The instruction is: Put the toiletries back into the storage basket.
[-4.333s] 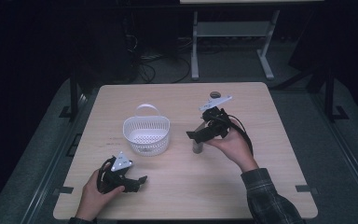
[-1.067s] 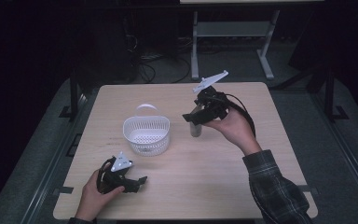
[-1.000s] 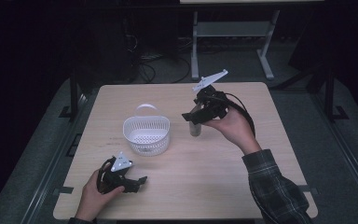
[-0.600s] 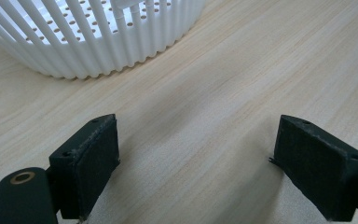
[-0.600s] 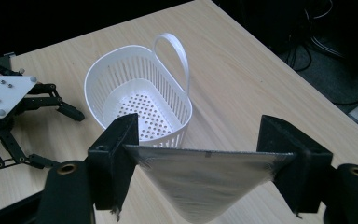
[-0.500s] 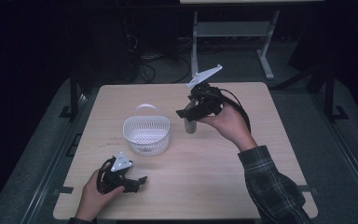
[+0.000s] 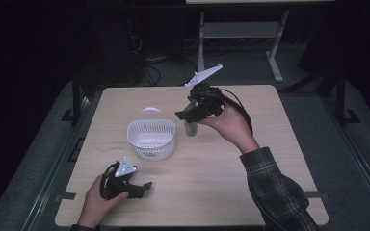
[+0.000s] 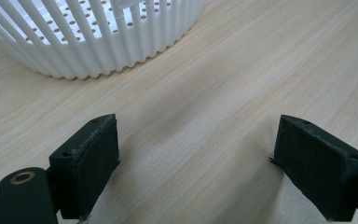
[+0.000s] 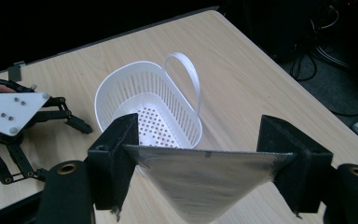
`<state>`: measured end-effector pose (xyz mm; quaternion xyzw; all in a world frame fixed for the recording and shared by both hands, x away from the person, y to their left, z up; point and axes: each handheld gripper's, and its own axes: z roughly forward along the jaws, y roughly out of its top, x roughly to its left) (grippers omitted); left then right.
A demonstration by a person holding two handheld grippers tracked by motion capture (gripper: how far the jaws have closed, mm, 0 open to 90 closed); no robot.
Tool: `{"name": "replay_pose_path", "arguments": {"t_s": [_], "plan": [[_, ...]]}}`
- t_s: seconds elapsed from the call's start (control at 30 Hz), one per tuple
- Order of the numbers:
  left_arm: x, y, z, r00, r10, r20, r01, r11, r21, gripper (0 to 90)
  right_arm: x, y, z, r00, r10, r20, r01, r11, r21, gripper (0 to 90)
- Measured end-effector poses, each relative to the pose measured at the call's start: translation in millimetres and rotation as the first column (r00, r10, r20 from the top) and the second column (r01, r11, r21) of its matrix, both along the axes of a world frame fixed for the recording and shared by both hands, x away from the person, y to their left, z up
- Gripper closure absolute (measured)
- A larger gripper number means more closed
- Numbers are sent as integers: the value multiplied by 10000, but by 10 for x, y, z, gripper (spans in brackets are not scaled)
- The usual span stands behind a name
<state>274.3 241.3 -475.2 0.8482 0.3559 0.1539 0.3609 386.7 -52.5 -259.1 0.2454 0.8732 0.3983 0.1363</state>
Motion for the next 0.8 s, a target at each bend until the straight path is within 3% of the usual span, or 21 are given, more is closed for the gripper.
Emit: {"name": "replay_pose_path", "arguments": {"t_s": [0.8], "plan": [[-3, -1, -1, 10000, -48, 1, 48, 10000, -8, 129, 48, 301, 12, 9989, 437, -137, -434, 9988, 246, 297]]}}
